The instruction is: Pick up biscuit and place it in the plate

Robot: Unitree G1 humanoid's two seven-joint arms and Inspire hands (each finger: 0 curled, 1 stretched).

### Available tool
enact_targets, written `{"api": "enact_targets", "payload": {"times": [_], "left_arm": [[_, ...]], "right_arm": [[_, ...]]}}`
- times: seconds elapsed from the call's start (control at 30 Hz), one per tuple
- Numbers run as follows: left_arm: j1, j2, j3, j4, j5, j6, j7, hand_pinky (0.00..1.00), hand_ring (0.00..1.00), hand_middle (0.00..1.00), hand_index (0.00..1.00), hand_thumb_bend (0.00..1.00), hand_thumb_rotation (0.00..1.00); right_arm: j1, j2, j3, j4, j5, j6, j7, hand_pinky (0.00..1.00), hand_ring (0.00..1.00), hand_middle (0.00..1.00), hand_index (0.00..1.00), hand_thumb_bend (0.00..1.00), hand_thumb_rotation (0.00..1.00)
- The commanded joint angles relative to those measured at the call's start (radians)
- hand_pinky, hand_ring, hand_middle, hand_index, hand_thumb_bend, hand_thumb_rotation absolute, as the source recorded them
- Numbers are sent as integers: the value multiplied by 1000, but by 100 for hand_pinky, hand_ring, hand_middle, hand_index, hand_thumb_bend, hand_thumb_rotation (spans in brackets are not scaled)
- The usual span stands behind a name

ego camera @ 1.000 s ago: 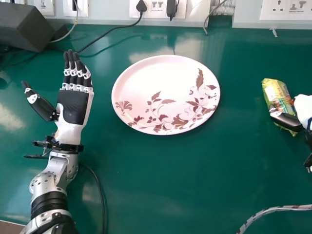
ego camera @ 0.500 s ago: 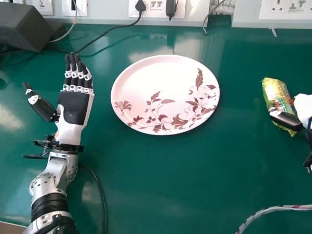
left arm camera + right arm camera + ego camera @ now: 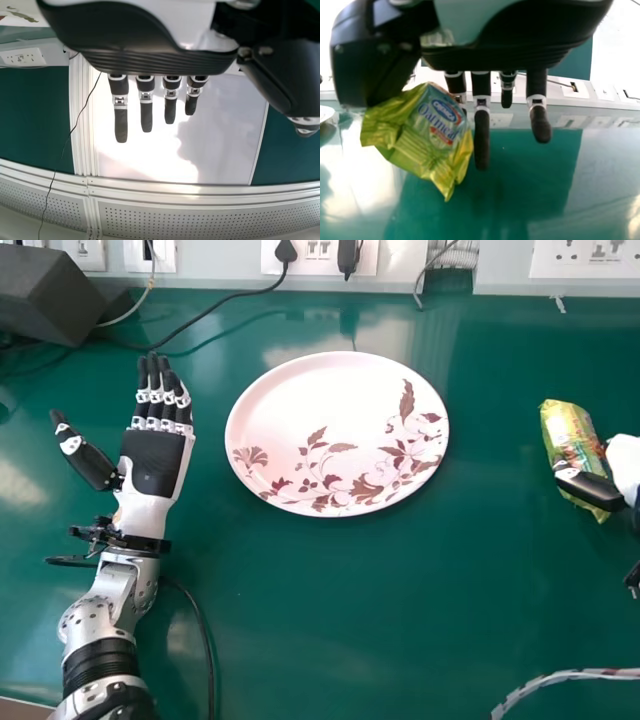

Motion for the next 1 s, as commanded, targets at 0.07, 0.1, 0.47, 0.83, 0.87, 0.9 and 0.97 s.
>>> {"api": "enact_targets", "payload": {"times": [0.07,0.1,0.47,0.83,0.87,0.9,0.97], "left_arm": [[62,-9,10,67,14,-5,-10,67,87,96,100,100,72],[59,-8,12,67,14,-8,-2,67,86,96,100,100,72],[43,0,13,76,22,-31,24,69,88,98,100,100,74],[33,9,9,105,37,-36,-12,66,82,96,100,100,78],[33,7,10,102,35,-35,-7,64,81,96,100,100,77],[33,8,10,104,36,-36,-8,63,81,95,100,100,77],[32,10,9,109,38,-38,-15,61,80,94,100,100,77]], "right_arm": [[-5,12,-13,-33,-5,15,4,16,27,40,56,54,57],[-7,14,-15,-36,-4,17,4,16,27,39,56,54,58],[-23,17,-27,-99,-34,45,67,11,22,35,55,50,53],[-45,-5,-57,-161,-62,24,144,9,21,34,55,51,50],[-45,-6,-63,-170,-60,19,145,9,21,33,55,51,48],[-45,-4,-70,-181,-59,14,144,9,21,33,54,51,48],[-46,-1,-82,-196,-56,9,141,8,20,33,54,51,49]]}}
